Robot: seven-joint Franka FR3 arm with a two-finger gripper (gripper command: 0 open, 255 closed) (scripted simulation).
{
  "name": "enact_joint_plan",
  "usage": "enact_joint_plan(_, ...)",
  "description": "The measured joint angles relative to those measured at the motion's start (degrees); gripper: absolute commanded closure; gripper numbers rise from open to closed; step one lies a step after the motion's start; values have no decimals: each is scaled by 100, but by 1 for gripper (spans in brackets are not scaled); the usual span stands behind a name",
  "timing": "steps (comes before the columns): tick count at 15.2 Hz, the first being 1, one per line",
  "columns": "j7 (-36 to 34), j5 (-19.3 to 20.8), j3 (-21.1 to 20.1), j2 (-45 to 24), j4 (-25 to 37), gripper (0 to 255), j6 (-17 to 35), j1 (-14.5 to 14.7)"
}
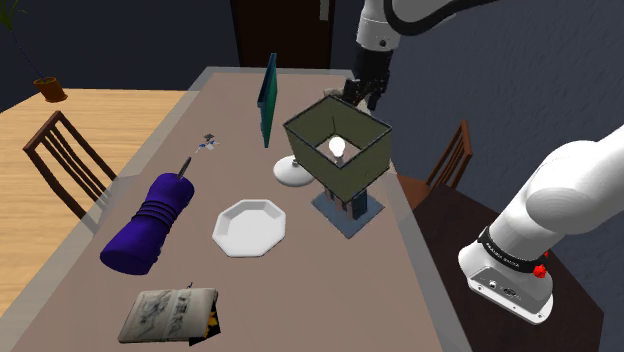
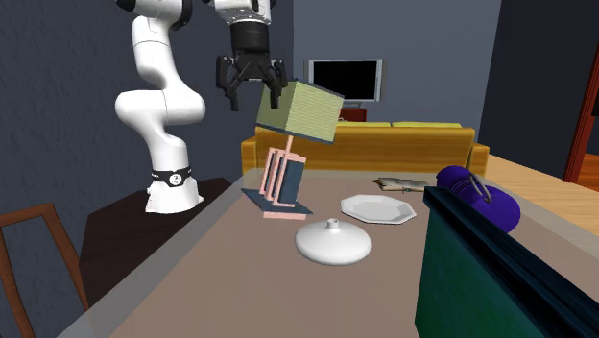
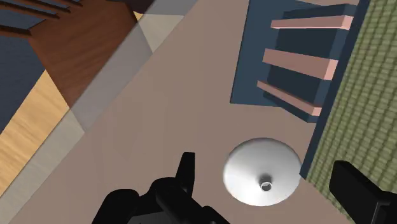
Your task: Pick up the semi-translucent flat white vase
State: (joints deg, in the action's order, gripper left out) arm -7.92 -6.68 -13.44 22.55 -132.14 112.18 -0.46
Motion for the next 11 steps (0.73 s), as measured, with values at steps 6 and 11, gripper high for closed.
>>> enact_joint_plan(6, -525, 405, -315, -1670, 562, 0, 426, -43)
enact_joint_plan(11, -1007, 894, -410, -2841, 1376, 0, 790, 26)
